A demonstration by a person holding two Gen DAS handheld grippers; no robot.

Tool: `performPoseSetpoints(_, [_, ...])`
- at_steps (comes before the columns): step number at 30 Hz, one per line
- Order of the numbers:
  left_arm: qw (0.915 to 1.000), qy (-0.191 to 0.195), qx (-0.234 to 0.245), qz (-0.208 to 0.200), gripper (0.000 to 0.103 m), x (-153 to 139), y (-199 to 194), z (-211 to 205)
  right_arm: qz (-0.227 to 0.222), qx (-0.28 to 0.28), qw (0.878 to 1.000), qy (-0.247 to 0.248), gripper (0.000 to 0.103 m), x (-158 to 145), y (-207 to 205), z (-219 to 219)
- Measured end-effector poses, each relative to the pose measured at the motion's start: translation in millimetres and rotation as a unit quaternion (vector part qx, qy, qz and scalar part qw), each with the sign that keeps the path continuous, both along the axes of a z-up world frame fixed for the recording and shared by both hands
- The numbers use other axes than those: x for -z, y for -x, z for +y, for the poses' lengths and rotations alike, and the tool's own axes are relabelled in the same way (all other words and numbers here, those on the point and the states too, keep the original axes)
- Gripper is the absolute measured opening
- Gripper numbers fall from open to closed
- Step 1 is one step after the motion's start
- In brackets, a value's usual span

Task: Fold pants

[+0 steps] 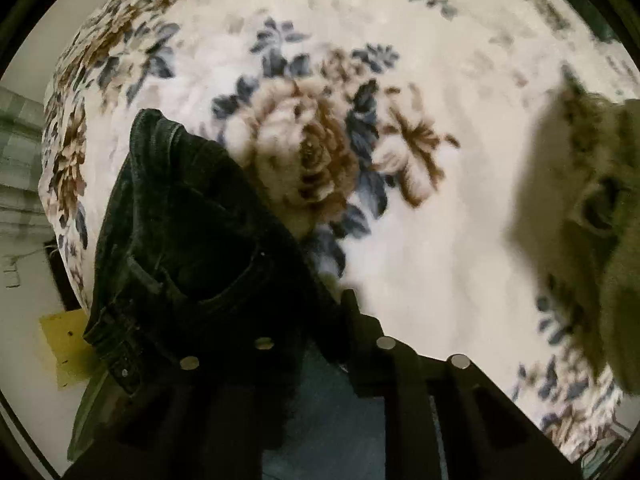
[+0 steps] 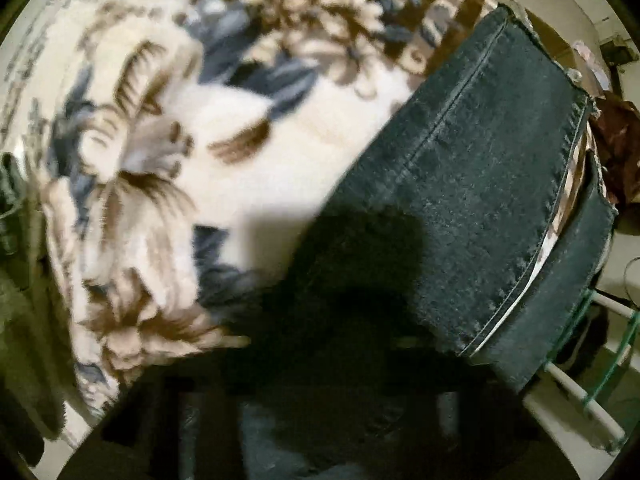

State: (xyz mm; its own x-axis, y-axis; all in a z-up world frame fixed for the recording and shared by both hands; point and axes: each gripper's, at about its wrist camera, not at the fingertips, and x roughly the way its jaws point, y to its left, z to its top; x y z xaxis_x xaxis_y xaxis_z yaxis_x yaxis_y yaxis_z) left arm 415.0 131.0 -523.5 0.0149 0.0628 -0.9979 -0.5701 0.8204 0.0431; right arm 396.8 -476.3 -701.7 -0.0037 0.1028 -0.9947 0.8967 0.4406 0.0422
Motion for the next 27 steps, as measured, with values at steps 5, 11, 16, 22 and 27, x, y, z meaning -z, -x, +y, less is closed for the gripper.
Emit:
performPoseSetpoints(5, [0.9984, 0.015, 0.016, -0.052, 0.011, -48.5, 52.5, 9.0, -0.042, -0.018, 0.999, 0.004, 0.006, -32.5, 29.9, 19.5])
performPoseSetpoints(11, [0.9974, 0.029, 0.025, -0.061, 0.009, -48.6, 112.1, 47.4, -0.069, -0.057, 0.996, 0.008, 0.006, -72.2, 90.4, 37.5])
performPoseSetpoints(16, [0.9994, 0.01, 0.033, -0.006, 0.009, 0.2, 174.7, 58.5, -0.051, -0.071, 0.996, 0.002, 0.006, -81.9, 168.2, 32.1])
performPoseSetpoints(22, [0.999, 0.006, 0.014, 0.042, 0.01, 71.3, 207.3, 68.5, -0.016, -0.064, 0.998, -0.015, 0.006, -22.6, 229.8, 34.3])
performPoseSetpoints(27, [0.9992, 0.01, 0.021, 0.033, 0.014, 66.8, 204.2, 70.3, 0.007, -0.048, 0.997, -0.064, 0.019, 8.6, 252.6, 25.8])
